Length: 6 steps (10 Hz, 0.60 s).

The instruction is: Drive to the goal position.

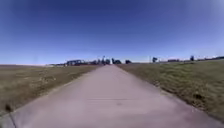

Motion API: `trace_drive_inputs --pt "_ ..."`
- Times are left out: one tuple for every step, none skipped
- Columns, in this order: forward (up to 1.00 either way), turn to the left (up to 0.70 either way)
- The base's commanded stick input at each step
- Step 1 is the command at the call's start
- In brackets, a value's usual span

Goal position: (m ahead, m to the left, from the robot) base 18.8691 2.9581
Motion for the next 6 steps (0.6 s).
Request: trace_drive_inputs --pt "1.00 0.00" --pt "1.00 0.00" --pt "1.00 0.00" --pt "1.00 0.00" --pt "1.00 0.00" --pt "1.00 0.00"
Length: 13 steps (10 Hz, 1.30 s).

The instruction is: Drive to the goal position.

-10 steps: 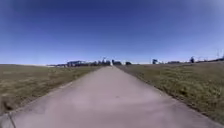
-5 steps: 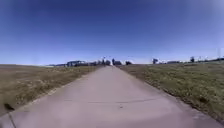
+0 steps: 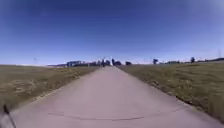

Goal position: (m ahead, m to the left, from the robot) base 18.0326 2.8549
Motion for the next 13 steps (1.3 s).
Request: trace_drive_inputs --pt "1.00 0.00" --pt "1.00 0.00" --pt "1.00 0.00" --pt "1.00 0.00" --pt "1.00 0.00" --pt "1.00 0.00" --pt "1.00 0.00" --pt "1.00 0.00" --pt "1.00 0.00" --pt "1.00 0.00" --pt "1.00 0.00" --pt "1.00 0.00" --pt "1.00 0.00"
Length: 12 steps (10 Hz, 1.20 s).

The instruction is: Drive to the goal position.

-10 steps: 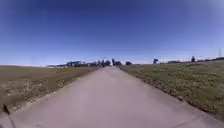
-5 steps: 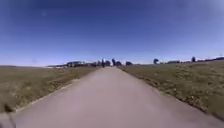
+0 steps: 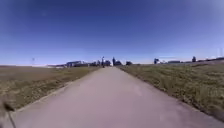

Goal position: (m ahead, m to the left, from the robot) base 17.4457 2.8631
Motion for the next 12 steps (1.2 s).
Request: trace_drive_inputs --pt "1.00 0.00" --pt "1.00 0.00" --pt "1.00 0.00" --pt "1.00 0.00" --pt "1.00 0.00" --pt "1.00 0.00" --pt "1.00 0.00" --pt "1.00 0.00" --pt "1.00 0.00" --pt "1.00 0.00" --pt "1.00 0.00" --pt "1.00 0.00"
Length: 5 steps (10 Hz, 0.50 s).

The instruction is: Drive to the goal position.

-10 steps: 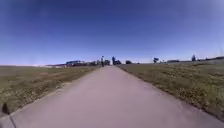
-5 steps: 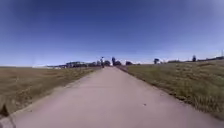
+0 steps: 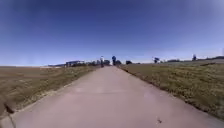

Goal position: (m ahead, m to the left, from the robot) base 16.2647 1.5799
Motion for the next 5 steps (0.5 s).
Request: trace_drive_inputs --pt "1.00 0.00" --pt "1.00 0.00" --pt "1.00 0.00" --pt "1.00 0.00" --pt "1.00 0.00"
